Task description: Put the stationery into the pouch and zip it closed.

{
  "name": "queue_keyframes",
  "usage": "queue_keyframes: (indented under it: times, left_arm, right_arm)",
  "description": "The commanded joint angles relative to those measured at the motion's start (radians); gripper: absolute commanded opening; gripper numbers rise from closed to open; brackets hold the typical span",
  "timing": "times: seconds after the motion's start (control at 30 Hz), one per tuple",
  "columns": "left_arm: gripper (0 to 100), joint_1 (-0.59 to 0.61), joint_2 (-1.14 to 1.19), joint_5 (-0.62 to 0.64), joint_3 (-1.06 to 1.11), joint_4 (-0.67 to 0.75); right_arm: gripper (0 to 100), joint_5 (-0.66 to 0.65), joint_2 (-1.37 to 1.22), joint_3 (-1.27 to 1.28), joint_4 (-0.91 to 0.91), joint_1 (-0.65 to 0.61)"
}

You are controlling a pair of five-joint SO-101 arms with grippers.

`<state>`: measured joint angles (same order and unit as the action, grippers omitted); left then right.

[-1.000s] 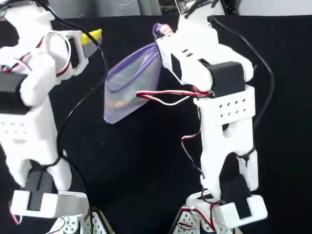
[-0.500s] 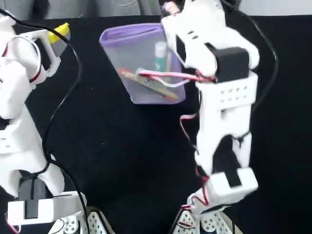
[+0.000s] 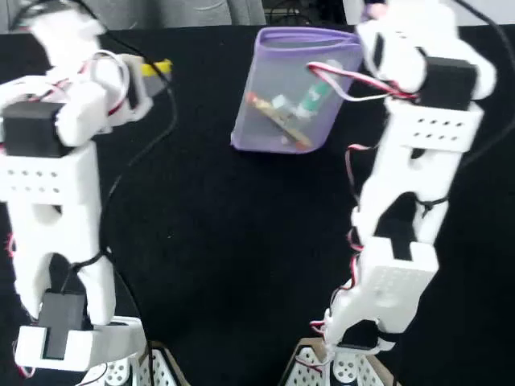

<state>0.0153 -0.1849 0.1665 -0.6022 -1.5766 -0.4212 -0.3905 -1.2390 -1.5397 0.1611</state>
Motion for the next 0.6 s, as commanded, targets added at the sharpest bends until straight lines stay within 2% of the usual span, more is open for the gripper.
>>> queue_keyframes:
  times: [0.0,0.13,0.3,0.57]
  left_arm:
    - [28,-0.042,-0.031,0.005,0.022,0.057]
    - [28,-0.053,-0.031,0.003,0.031,0.060]
    - [28,-0.047,-0.023,0.003,0.031,0.060]
    - [28,-0.053,-0.021,0.003,0.107,0.107]
  right_arm:
    - [1.1,-0.032,-0.021,-0.050,0.028,0.089]
    - [1.1,-0.091,-0.036,-0.051,-0.008,0.110]
    - [1.1,-0.241,0.016,-0.067,-0.218,0.021]
    - [1.1,-0.324,0.174,0.113,-0.226,0.003]
